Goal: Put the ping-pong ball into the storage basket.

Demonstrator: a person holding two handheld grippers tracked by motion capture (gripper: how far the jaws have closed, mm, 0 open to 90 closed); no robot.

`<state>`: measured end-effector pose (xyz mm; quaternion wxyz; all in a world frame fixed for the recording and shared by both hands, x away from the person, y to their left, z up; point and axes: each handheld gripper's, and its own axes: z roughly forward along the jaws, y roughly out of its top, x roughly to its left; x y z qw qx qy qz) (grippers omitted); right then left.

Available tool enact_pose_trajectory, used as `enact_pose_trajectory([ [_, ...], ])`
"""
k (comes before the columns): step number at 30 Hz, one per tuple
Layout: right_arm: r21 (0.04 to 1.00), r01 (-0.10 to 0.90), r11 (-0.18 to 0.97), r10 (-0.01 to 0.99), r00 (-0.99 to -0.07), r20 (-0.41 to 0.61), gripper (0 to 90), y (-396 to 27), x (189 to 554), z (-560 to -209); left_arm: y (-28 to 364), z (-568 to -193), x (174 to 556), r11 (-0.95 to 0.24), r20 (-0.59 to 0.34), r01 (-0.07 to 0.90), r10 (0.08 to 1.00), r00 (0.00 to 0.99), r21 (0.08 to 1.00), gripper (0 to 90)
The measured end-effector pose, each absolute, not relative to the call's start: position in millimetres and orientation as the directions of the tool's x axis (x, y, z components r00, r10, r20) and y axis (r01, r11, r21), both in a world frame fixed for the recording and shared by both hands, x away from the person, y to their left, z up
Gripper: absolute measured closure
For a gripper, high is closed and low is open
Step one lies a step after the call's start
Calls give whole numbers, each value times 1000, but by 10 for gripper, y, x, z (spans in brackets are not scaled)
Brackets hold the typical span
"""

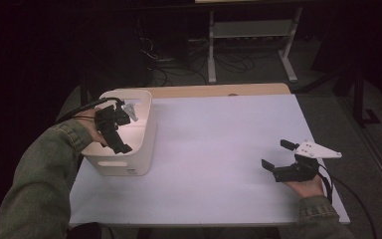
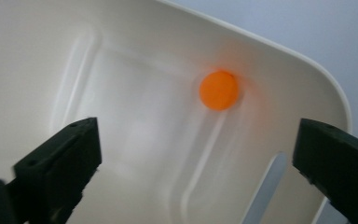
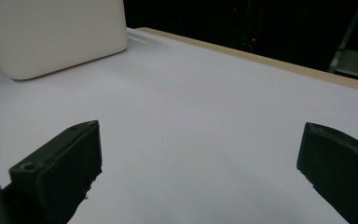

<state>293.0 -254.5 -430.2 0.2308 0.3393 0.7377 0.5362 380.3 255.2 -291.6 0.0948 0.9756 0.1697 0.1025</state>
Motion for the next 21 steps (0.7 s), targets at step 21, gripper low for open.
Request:
enact_pose_trajectory([
  [21, 949, 253, 188, 750, -661, 27, 0, -2549, 2928, -4295, 2657, -2636, 3606, -900, 164, 305, 367, 916, 312, 0],
])
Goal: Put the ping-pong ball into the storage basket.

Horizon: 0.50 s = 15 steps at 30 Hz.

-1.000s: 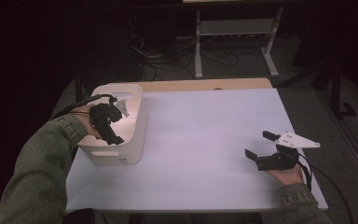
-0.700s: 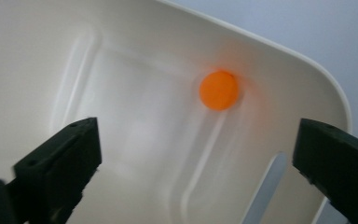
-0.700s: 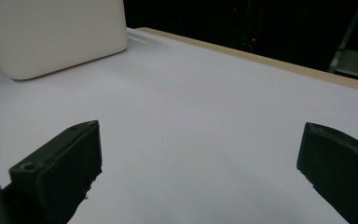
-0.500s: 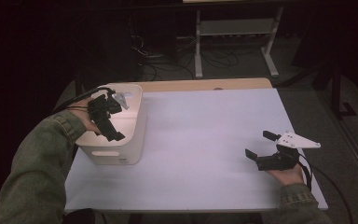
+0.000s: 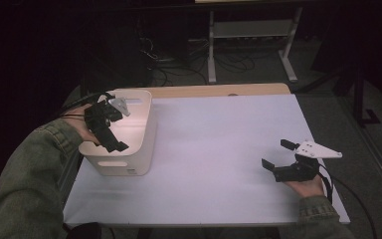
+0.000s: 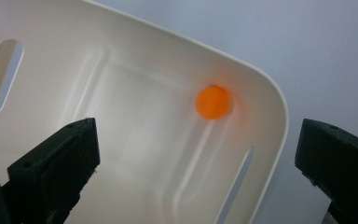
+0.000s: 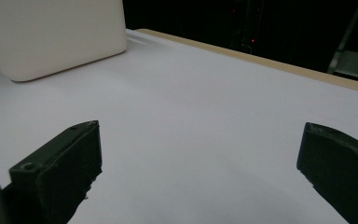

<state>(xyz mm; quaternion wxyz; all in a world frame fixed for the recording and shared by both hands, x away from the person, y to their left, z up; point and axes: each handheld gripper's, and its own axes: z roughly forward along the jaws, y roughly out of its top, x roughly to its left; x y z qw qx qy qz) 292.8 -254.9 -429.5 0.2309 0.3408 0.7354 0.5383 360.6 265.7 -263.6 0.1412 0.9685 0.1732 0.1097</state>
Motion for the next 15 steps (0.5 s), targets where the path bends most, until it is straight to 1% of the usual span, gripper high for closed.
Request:
enact_pose_trajectory([
  [12, 950, 250, 189, 749, -662, 25, 0, -2551, 2928, -4291, 2731, -2603, 3475, -877, 171, 317, 396, 902, 362, 0],
  [15, 950, 250, 189, 749, -662, 26, 0, -2551, 2927, -4290, 2779, -2621, 3438, -855, 160, 328, 419, 894, 401, 0],
])
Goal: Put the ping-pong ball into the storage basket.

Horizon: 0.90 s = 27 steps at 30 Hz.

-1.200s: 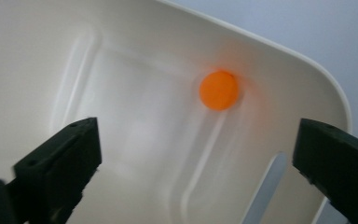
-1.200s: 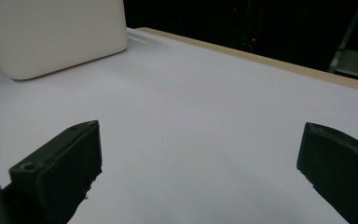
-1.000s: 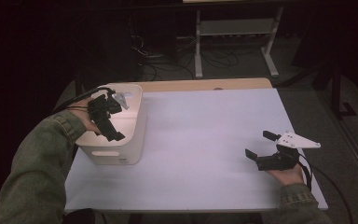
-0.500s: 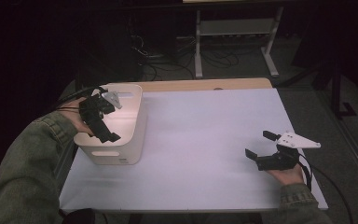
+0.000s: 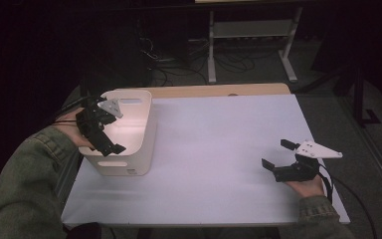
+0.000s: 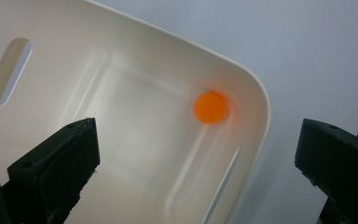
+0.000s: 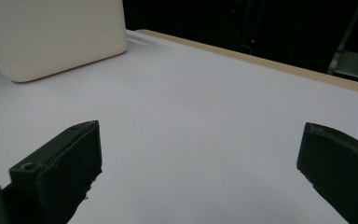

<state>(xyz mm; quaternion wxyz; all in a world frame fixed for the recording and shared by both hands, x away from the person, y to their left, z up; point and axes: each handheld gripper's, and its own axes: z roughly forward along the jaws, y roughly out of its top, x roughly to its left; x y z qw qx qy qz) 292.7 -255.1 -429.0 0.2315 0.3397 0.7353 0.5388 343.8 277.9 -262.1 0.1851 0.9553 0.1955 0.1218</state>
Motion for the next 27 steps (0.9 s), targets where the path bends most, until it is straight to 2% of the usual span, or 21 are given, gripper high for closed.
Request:
enact_pose_trajectory([
  [19, 949, 255, 184, 750, -661, 32, 0, -2551, 2927, -4293, 2954, -2716, 3304, -793, 139, 335, 459, 877, 509, 0],
  [27, 949, 252, 192, 748, -663, 25, 0, -2544, 2923, -4294, 3084, -2734, 3216, -735, 121, 330, 487, 865, 592, 0],
])
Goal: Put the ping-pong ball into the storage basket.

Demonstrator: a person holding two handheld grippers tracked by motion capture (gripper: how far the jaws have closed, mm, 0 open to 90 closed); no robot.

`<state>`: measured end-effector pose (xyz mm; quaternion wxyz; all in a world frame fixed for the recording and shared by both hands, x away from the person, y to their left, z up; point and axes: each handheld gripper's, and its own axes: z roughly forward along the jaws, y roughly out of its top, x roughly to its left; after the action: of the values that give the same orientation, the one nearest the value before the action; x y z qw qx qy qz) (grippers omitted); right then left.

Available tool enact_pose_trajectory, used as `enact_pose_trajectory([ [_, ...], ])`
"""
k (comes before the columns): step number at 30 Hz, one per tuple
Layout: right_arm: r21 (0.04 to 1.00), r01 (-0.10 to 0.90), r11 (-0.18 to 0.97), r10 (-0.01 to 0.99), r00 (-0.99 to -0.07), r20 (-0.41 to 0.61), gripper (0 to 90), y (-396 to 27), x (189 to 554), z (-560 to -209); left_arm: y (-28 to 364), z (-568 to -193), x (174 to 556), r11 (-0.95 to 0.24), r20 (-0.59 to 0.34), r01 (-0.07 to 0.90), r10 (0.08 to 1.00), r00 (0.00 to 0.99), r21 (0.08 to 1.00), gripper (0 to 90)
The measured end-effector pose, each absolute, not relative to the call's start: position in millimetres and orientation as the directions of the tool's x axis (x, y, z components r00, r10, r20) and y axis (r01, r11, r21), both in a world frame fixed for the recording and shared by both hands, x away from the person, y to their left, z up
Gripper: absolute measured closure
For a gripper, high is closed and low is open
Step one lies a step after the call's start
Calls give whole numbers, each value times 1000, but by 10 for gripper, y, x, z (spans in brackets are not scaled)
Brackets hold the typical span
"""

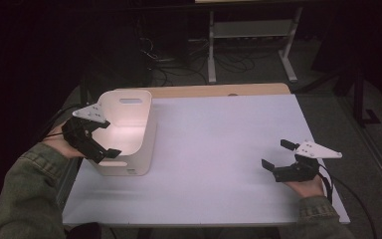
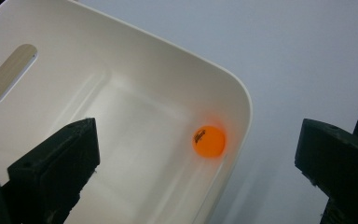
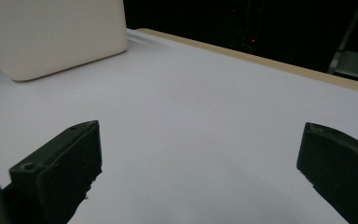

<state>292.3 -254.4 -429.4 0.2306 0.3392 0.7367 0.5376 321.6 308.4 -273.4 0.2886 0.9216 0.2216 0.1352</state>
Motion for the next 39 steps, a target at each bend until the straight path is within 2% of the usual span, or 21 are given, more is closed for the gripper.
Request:
enact_pose_trajectory([
  [24, 948, 254, 192, 748, -664, 26, 0, -2535, 2922, -4298, 3179, -2925, 3055, -620, 139, 298, 556, 819, 726, 0],
  [29, 948, 254, 192, 748, -663, 27, 0, -2535, 2921, -4298, 3211, -2967, 3001, -569, 121, 274, 560, 820, 775, 0],
  [39, 948, 253, 193, 748, -663, 25, 0, -2534, 2922, -4298, 3256, -3064, 2942, -513, 108, 266, 588, 801, 816, 0],
])
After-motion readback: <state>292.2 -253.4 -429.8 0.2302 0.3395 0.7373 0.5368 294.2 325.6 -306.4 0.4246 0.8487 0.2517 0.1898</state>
